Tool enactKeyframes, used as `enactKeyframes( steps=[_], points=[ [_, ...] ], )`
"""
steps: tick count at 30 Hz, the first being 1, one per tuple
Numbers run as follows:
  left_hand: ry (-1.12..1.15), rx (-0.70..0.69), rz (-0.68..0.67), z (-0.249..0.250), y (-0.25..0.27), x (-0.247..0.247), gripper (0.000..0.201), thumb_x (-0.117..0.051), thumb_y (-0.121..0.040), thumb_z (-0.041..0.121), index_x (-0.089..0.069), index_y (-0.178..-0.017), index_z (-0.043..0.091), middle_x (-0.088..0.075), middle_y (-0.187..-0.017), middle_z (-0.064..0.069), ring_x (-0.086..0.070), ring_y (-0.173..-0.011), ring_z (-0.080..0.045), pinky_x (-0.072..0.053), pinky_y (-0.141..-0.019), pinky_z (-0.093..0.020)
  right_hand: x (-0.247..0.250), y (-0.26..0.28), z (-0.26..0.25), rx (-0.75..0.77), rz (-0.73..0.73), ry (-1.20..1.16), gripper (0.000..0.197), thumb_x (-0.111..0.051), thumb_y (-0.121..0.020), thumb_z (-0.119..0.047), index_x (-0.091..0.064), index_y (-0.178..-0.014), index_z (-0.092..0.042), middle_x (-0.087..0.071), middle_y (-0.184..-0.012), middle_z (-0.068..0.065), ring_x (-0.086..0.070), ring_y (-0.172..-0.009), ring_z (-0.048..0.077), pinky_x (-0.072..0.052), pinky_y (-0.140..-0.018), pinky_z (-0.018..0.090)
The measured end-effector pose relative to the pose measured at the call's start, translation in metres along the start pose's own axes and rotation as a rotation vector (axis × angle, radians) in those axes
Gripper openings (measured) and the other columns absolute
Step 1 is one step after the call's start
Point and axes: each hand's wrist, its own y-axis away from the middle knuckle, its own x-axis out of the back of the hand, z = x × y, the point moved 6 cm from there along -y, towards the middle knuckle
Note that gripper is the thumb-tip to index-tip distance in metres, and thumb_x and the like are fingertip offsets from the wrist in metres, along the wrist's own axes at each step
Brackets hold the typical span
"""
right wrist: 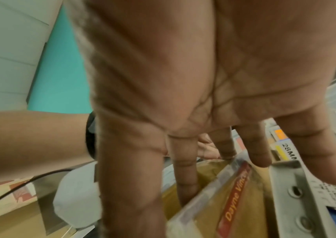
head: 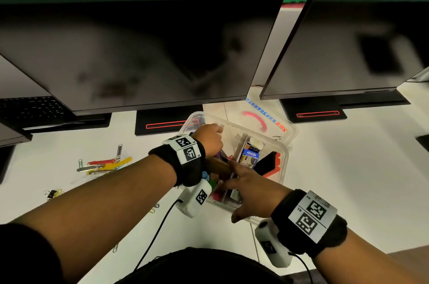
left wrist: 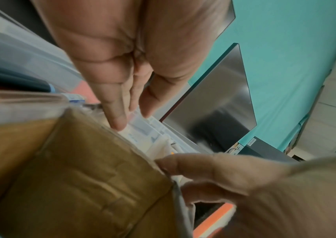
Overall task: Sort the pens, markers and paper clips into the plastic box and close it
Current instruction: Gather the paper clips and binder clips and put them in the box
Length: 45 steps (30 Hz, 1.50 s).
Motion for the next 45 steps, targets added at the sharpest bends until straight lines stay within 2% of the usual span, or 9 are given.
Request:
enactKeyframes(
  steps=[5, 9, 14, 22, 26, 29, 32, 38, 45],
  points=[
    [0.249, -0.072, -0.162, -0.008, 0.011, -0.002, 0.027, -0.03, -0.097, -0.006, -0.047, -0.117, -0.003, -0.058, -0.07, -0.004, -0.059, -0.056, 0.001, -0.043, -0.054, -0.009, 0.001, 0.0, -0.012, 0.024, -0.025, -0.017, 0.047, -0.073, -0.076, -0.026, -0.06, -0.12, -0.036, 0.005, -0.156, 0.0, -0.037, -0.131, 0.028, -0.038, -0.109, 0.031],
    [0.191, -0.019, -0.03, -0.024, 0.024, 0.016, 0.046, -0.051, -0.089, -0.002, -0.044, -0.134, 0.002, -0.059, -0.124, -0.016, -0.059, -0.11, -0.026, -0.045, -0.083, -0.021, 0.006, -0.008, -0.024, 0.029, -0.033, -0.023, 0.043, -0.073, -0.077, -0.027, -0.062, -0.119, -0.034, 0.004, -0.156, 0.001, -0.037, -0.132, 0.028, -0.036, -0.11, 0.028],
    [0.393, -0.066, 0.073, -0.055, 0.046, 0.053, 0.032, -0.049, -0.089, -0.005, -0.057, -0.118, 0.004, -0.063, -0.111, -0.009, -0.06, -0.101, -0.017, -0.049, -0.095, -0.028, 0.009, -0.021, -0.043, 0.036, -0.01, -0.065, 0.041, -0.075, -0.076, -0.026, -0.065, -0.115, -0.032, -0.007, -0.151, -0.004, -0.04, -0.129, 0.025, -0.038, -0.109, 0.027],
    [0.525, 0.015, 0.274, -0.152, 0.084, 0.112, 0.031, -0.046, -0.085, -0.013, -0.061, -0.098, 0.011, -0.063, -0.089, -0.006, -0.062, -0.078, -0.014, -0.051, -0.08, -0.03, 0.027, -0.034, -0.07, -0.066, -0.033, 0.146, 0.045, -0.072, -0.076, -0.036, -0.061, -0.119, -0.034, -0.039, -0.126, 0.003, -0.045, -0.119, 0.024, -0.043, -0.098, 0.03],
    [0.367, 0.068, 0.272, -0.209, 0.095, 0.127, 0.025, -0.049, -0.088, -0.005, -0.062, -0.1, 0.012, -0.063, -0.09, -0.004, -0.06, -0.083, -0.018, -0.048, -0.062, -0.011, 0.047, -0.048, -0.11, -0.075, 0.192, 0.039, 0.021, -0.066, -0.079, -0.032, -0.07, -0.099, -0.026, -0.053, -0.1, -0.002, -0.054, -0.095, 0.015, -0.043, -0.084, 0.026],
    [0.053, 0.097, 0.207, -0.248, 0.102, 0.132, 0.023, -0.053, -0.088, 0.004, -0.065, -0.106, 0.011, -0.066, -0.105, -0.005, -0.06, -0.099, -0.021, -0.047, -0.079, -0.019, 0.048, -0.068, -0.158, 0.018, 0.336, -0.05, 0.013, -0.063, -0.081, -0.027, -0.071, -0.09, -0.022, -0.057, -0.091, -0.004, -0.057, -0.089, 0.014, -0.042, -0.079, 0.025],
    [-0.149, 0.105, 0.107, -0.278, 0.11, 0.13, 0.029, -0.053, -0.088, 0.005, -0.062, -0.115, 0.01, -0.062, -0.121, -0.008, -0.056, -0.113, -0.026, -0.041, -0.095, -0.026, 0.019, -0.102, -0.194, 0.064, 0.24, -0.07, 0.02, -0.058, -0.087, -0.027, -0.068, -0.104, -0.021, -0.059, -0.104, 0.0, -0.055, -0.094, 0.014, -0.04, -0.081, 0.022],
    [-0.29, 0.177, -0.039, -0.326, 0.112, 0.135, 0.037, -0.047, -0.089, 0.008, -0.055, -0.123, 0.021, -0.048, -0.136, -0.005, -0.046, -0.126, -0.024, -0.037, -0.103, -0.029, -0.042, -0.176, -0.228, 0.017, 0.099, -0.051, 0.042, -0.043, -0.094, -0.01, -0.046, -0.136, -0.01, -0.043, -0.143, 0.008, -0.04, -0.132, 0.022, -0.024, -0.106, 0.019],
    [-0.37, 0.098, -0.061, -0.335, 0.092, 0.144, 0.045, -0.049, -0.087, 0.011, -0.046, -0.132, 0.016, -0.045, -0.138, -0.006, -0.042, -0.127, -0.025, -0.036, -0.108, -0.034, -0.044, -0.253, -0.228, -0.128, 0.058, 0.038, 0.064, -0.041, -0.089, -0.003, -0.019, -0.148, -0.014, -0.007, -0.159, 0.002, -0.016, -0.144, 0.028, -0.026, -0.116, 0.042]
  ],
)
